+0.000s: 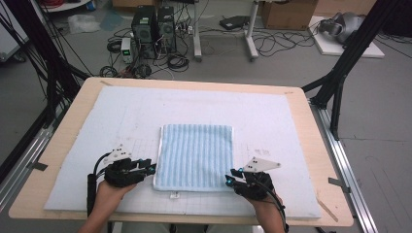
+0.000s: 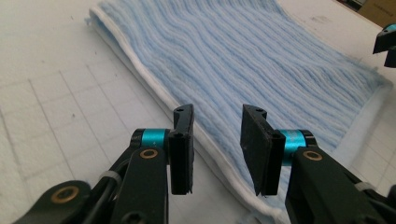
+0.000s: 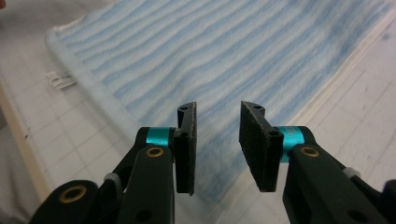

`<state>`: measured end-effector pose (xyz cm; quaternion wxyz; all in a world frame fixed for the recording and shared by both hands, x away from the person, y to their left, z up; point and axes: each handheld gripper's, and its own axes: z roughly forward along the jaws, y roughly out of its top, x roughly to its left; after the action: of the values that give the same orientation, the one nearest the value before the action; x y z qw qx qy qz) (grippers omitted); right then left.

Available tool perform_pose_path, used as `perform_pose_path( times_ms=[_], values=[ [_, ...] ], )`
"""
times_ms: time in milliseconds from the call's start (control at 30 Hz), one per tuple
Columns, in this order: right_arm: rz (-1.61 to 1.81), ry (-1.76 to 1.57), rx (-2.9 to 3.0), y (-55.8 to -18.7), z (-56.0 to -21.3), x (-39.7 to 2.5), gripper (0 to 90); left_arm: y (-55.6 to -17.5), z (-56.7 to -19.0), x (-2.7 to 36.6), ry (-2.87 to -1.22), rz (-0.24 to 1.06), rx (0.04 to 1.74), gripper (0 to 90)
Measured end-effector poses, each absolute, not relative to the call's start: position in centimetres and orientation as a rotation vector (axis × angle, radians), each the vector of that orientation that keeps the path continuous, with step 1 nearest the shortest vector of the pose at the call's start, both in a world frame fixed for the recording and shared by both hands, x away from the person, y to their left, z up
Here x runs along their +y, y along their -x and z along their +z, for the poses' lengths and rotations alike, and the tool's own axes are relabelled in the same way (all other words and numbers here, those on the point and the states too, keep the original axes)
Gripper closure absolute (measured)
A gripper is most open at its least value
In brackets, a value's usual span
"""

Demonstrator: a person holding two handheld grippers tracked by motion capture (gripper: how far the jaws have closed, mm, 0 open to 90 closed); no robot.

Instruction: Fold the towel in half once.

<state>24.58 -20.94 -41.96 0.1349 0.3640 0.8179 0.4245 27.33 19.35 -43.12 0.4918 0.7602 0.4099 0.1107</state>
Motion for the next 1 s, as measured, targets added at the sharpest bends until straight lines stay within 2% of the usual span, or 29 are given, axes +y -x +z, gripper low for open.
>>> perform_pose_path(
  times_ms=[200, 500, 700, 833, 1000],
  values=[
    [1.226, -1.06, 2.327, -27.2, -42.4, -20.7, 61.8, -29.8, -43.2, 19.0, -1.84, 0.264, 1.005, 65.5],
    [1.19, -1.088, 2.324, -31.1, -42.8, -20.3, 62.7, -34.2, -43.1, 17.6, -1.837, 0.286, 0.997, 67.9],
    [1.146, -1.099, 2.363, -33.5, -43.6, -19.8, 63.0, -37.5, -43.6, 15.9, -1.934, 0.305, 1.016, 67.9],
    [1.107, -1.1, 2.383, -34.4, -44.2, -19.8, 64.0, -38.9, -44.6, 15.5, -1.941, 0.307, 1.079, 67.7],
    [1.022, -1.092, 2.389, -34.5, -44.3, -19.7, 64.9, -39.7, -44.8, 15.4, -1.964, 0.401, 1.107, 70.1]
  ],
)
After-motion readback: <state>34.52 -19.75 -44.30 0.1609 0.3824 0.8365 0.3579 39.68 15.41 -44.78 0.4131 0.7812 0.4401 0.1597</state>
